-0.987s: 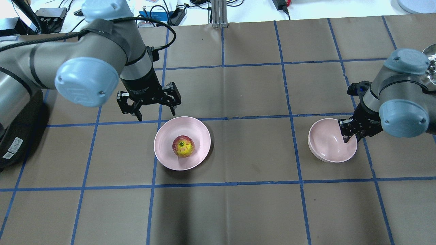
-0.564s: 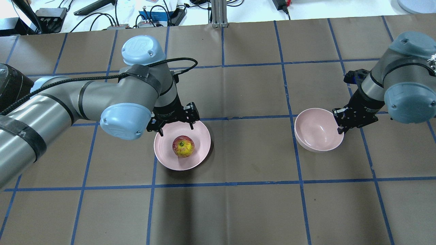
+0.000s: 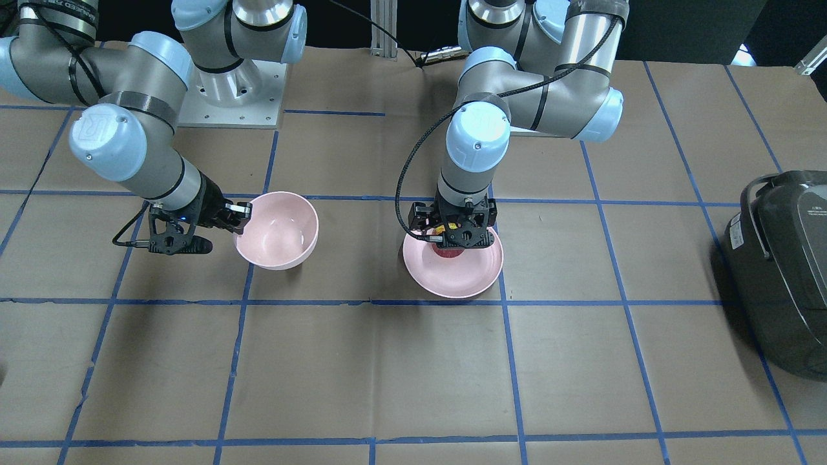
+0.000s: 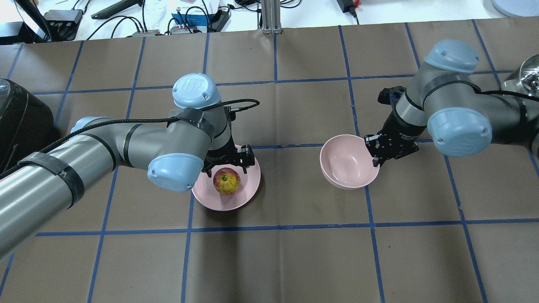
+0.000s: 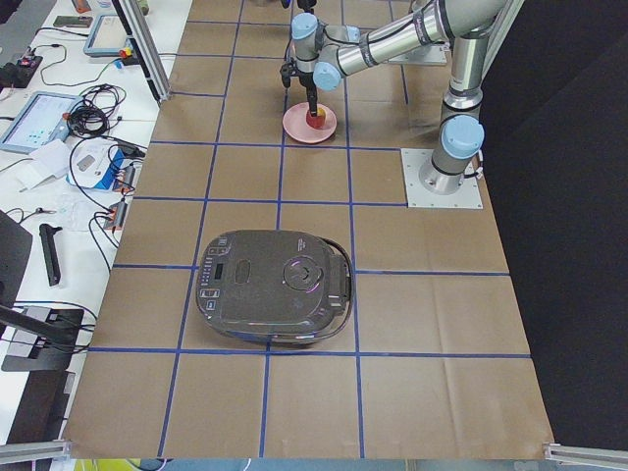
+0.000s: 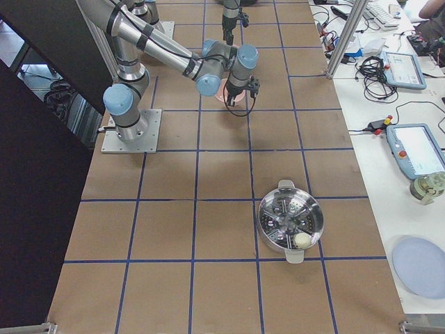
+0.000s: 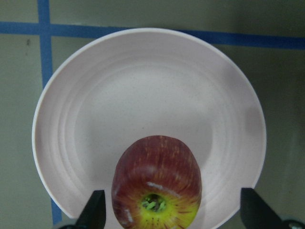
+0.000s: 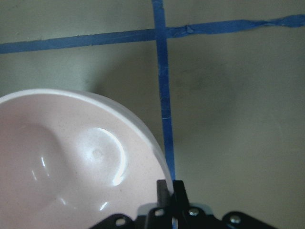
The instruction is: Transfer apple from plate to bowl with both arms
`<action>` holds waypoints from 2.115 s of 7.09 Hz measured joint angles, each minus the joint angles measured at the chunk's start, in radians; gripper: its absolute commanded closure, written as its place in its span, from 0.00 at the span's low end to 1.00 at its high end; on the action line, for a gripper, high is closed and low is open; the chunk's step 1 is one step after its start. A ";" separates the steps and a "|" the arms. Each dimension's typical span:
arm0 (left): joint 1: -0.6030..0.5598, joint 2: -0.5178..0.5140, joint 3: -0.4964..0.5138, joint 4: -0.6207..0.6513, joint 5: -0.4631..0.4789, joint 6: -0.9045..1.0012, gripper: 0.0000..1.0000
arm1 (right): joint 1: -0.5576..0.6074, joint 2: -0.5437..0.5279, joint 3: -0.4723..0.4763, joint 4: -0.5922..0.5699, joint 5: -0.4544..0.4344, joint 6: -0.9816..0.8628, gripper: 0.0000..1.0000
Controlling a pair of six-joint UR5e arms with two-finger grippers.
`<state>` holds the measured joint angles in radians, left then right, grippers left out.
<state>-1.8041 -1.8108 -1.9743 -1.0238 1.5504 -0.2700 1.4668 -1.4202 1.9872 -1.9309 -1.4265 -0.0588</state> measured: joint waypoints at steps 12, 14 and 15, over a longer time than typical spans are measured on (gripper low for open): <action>0.006 -0.029 -0.029 0.088 0.029 0.163 0.74 | 0.088 -0.088 -0.476 0.286 -0.185 0.125 0.00; 0.009 -0.012 0.004 0.012 0.029 0.136 0.74 | 0.088 -0.091 -0.505 0.311 -0.181 0.128 0.00; 0.004 -0.009 0.062 -0.069 0.025 0.072 0.74 | 0.088 -0.092 -0.503 0.320 -0.186 0.127 0.00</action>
<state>-1.7998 -1.8202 -1.9121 -1.0933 1.5754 -0.1977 1.5545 -1.5117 1.4839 -1.6108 -1.6128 0.0685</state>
